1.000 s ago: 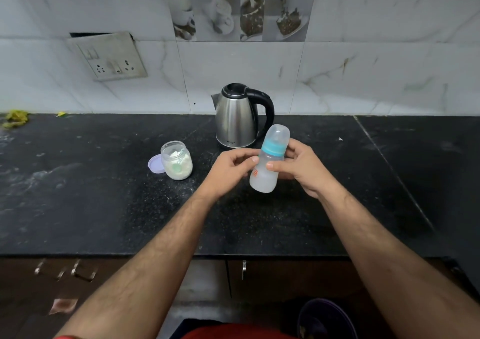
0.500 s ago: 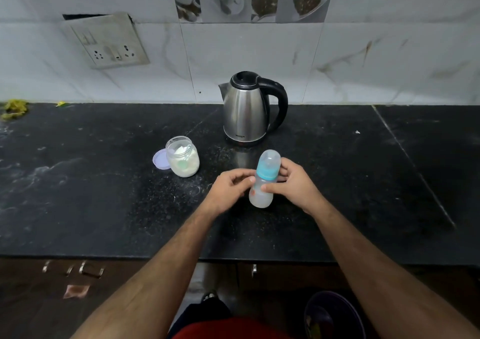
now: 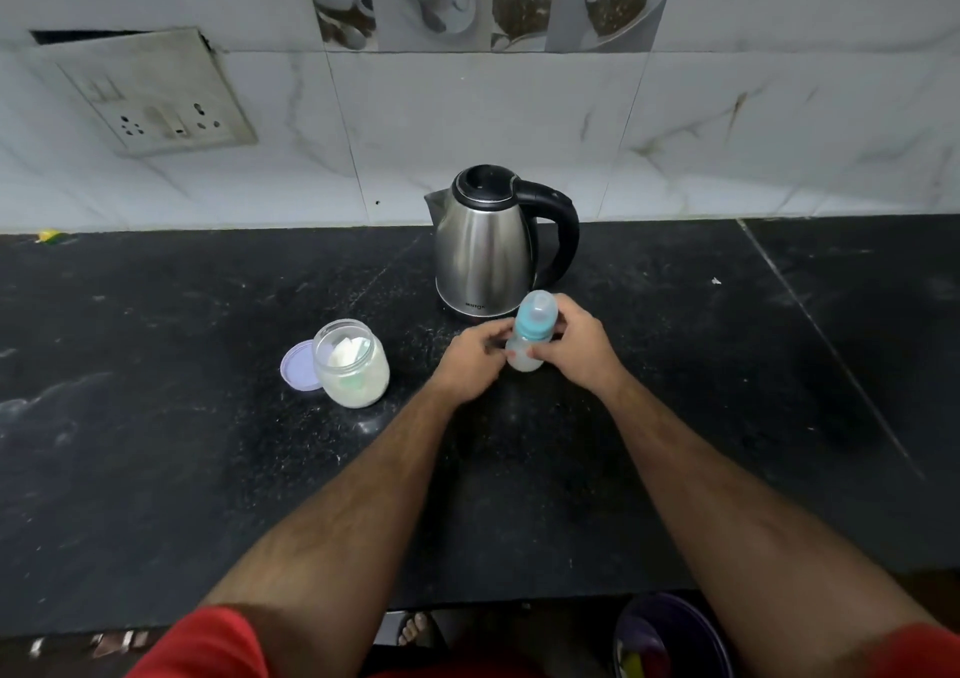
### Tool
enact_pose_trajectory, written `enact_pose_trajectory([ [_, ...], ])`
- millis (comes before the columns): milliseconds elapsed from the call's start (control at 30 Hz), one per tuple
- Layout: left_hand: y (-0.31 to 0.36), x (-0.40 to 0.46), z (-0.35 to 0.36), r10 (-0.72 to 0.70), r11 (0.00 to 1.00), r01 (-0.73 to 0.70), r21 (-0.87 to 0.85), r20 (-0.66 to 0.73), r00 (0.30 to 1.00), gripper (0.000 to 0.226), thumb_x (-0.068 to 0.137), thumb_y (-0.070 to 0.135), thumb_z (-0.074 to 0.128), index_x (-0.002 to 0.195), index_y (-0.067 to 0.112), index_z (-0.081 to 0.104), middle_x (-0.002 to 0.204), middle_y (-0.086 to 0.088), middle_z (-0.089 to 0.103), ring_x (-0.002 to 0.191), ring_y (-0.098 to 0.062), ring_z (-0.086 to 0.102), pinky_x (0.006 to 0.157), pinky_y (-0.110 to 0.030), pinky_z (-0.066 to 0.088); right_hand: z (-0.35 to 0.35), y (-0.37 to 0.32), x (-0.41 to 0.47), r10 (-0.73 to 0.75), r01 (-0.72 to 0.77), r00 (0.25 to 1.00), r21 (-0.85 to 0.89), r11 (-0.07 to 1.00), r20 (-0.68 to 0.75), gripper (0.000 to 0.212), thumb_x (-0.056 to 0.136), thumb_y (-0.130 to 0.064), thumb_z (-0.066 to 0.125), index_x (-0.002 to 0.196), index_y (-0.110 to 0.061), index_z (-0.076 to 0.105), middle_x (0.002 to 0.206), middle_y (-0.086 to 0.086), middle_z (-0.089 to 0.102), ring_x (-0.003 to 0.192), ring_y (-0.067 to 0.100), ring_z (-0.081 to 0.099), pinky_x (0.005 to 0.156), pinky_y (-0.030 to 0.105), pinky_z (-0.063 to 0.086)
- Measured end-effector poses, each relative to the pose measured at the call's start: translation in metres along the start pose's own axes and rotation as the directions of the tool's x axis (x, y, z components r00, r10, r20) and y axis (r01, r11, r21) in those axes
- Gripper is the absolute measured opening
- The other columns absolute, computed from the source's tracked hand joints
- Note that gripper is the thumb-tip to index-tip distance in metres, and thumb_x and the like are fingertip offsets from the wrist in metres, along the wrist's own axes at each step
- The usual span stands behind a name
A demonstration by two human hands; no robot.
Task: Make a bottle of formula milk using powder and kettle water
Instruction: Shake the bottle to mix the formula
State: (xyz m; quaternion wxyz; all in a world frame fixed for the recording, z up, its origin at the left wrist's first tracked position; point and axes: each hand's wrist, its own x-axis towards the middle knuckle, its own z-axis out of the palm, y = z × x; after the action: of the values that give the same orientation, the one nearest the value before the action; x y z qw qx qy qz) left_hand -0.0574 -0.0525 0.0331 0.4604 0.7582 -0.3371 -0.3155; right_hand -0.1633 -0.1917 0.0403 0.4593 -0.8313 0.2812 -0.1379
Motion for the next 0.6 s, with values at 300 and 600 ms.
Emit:
enact_pose_trajectory([
  [300,-0.014,0.038,-0.004,-0.048,0.999,0.047,0.004,0.023,0.999,0.052,0.087,0.011,0.065,0.136,0.027,0.058,0.124,0.008,0.069,0.106,-0.026,0.065,0.093,-0.036,0.051,0.006,0.005,0.040,0.069,-0.069,0.998,-0.060,0.996,-0.010,0.066,0.068,0.001,0.080,0.127,-0.018,0.058,0.119,0.002,0.066,0.111,0.020,0.063,0.098,0.043,0.052],
  [600,-0.026,0.045,-0.003,-0.082,0.996,0.080,0.025,0.053,0.995,0.055,0.084,0.018,0.062,0.137,0.033,0.055,0.125,0.012,0.068,0.115,-0.013,0.063,0.102,-0.047,0.050,0.011,0.010,0.044,0.103,-0.103,0.995,-0.069,0.992,-0.002,0.064,0.071,0.003,0.078,0.128,-0.016,0.056,0.120,0.003,0.065,0.112,0.020,0.061,0.099,0.040,0.051],
])
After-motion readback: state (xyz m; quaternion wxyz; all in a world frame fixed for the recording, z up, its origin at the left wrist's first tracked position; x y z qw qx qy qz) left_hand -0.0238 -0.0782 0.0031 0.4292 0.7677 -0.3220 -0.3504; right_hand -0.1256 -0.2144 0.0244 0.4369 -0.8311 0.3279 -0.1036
